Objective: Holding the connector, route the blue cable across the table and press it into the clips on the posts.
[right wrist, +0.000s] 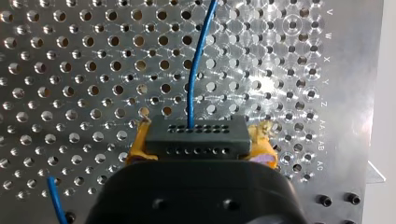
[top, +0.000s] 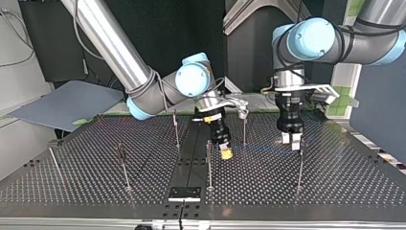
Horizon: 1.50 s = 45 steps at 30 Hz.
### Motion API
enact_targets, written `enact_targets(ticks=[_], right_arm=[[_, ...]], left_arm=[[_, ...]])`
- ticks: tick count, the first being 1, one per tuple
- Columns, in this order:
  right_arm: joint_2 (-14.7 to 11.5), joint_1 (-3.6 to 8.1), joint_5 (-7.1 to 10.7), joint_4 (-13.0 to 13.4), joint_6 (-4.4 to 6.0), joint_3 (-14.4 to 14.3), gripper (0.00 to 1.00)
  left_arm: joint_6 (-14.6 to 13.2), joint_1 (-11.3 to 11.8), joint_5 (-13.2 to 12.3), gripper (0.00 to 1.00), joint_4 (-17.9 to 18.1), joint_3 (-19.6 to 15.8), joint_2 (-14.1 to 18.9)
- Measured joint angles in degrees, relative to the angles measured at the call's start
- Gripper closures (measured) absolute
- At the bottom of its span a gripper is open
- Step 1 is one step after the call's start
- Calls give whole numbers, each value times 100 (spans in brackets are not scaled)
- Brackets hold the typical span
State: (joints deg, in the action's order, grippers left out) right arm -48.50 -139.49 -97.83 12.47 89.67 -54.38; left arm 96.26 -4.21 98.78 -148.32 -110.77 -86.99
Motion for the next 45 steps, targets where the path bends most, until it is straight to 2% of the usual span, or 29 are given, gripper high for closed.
enact_targets(ticks=[12,20,24,31,32,33,34,35,36,37,38,39,41,42,44,45], right_arm=[[1,52,5,-6,0,0,100],[2,72,5,-6,0,-1,100],[2,74,6,-10,0,-1,100],[4,75,5,-30,0,-4,100],[6,75,5,-31,0,-4,100],[7,75,6,-32,0,-5,100],[8,74,7,-32,0,-5,100],[8,74,8,-32,0,-6,100],[8,75,8,-32,0,-6,100],[8,75,8,-33,-2,-6,100],[8,75,8,-36,-4,-6,100],[7,75,9,-41,-5,-5,100],[7,75,9,-46,-7,-5,100],[7,74,9,-50,-7,-5,100],[6,75,9,-56,-8,-5,100],[6,75,9,-59,-8,-3,100]], left_arm=[[-106,-126,165,0,71,245,-482],[-109,-180,201,0,123,562,-653],[-117,-197,218,0,35,730,-784],[-156,-210,393,0,8,932,-1063],[-154,-210,408,9,10,937,-1074],[-152,-209,422,9,9,940,-1081],[-148,-210,436,18,8,942,-1088],[-143,-210,443,33,6,943,-1091],[-133,-211,447,33,3,943,-1093],[-119,-212,449,42,1,943,-1094],[-109,-213,450,60,-1,942,-1095],[-100,-213,451,60,-4,943,-1096],[-85,-213,452,84,-9,944,-1095],[-80,-213,452,84,-12,944,-1095],[-67,-213,456,100,-22,945,-1095],[-59,-212,457,100,-26,945,-1095]])
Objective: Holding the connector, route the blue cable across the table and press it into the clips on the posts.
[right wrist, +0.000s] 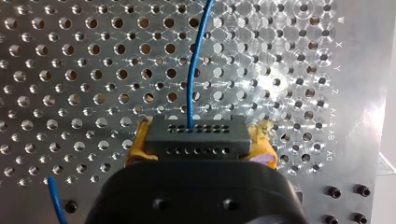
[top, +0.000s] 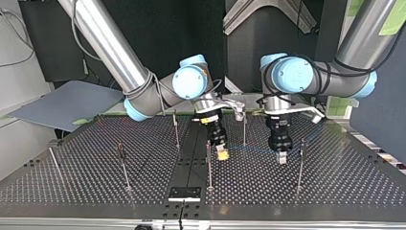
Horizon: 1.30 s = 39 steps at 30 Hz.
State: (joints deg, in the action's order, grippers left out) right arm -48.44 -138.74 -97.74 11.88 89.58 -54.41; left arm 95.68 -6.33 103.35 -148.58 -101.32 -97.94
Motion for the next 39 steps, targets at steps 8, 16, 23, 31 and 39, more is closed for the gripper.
enact_targets(ticks=[8,16,23,31,39], right_arm=[[2,0,-5,-29,0,-5,100],[3,0,-9,-159,0,-45,100],[4,21,-23,-189,0,-222,100],[4,76,-26,-189,0,-509,100],[4,70,-27,-186,-11,-794,100]], left_arm=[[19,3,111,100,-100,-2,0],[-66,-8,239,100,-319,-128,0],[-203,-72,252,100,-337,-437,0],[-165,-96,231,100,-49,-843,5],[-15,-90,209,100,357,-1255,-1]])
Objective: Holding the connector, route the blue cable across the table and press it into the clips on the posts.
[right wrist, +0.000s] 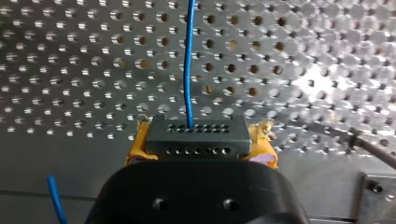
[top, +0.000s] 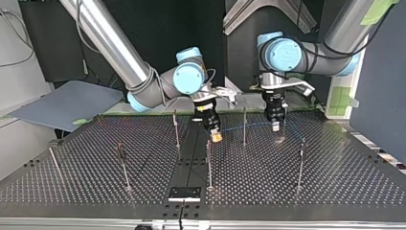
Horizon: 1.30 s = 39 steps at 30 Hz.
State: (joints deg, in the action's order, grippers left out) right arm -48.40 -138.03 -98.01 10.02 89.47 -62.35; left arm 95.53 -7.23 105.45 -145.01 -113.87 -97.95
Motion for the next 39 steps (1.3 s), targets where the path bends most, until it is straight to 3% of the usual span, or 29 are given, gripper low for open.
enact_targets(ticks=[6,20,29,39], right_arm=[[0,-29,-2,1,-37,-208,100],[0,-64,6,29,-92,-705,100],[6,-55,24,89,-70,-906,100],[69,61,68,179,-38,-917,100]], left_arm=[[123,38,-113,100,288,-288,-71],[123,10,-199,100,807,-888,-625],[123,-6,-447,100,1002,-908,-805],[199,24,-598,100,1265,-702,-1267]])
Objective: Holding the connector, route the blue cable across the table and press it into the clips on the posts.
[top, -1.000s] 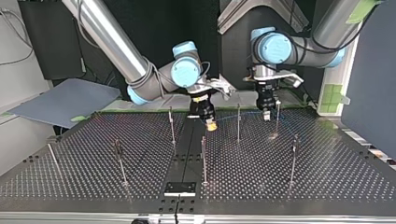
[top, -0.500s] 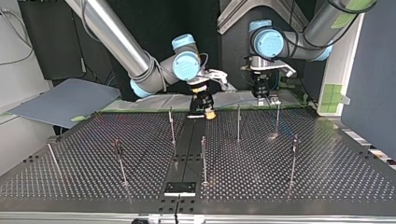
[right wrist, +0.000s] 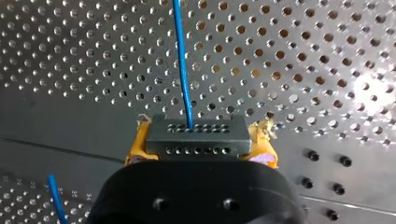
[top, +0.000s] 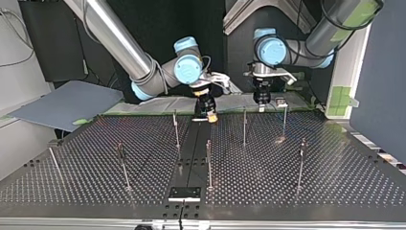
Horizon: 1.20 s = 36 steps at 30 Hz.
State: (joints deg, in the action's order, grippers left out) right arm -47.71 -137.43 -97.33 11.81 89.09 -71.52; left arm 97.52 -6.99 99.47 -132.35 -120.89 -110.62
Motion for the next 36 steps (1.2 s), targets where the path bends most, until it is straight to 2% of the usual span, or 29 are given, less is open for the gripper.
enact_targets(ticks=[14,20,28,36], right_arm=[[79,184,41,60,47,1,100],[82,250,54,96,57,1,100],[81,346,59,130,57,1,100],[82,473,147,283,120,1,100]], left_arm=[[36,79,-92,100,55,123,-90],[152,126,-228,100,-82,407,-293],[180,244,-265,100,-370,830,-694],[171,351,-266,100,-500,1240,-777]])
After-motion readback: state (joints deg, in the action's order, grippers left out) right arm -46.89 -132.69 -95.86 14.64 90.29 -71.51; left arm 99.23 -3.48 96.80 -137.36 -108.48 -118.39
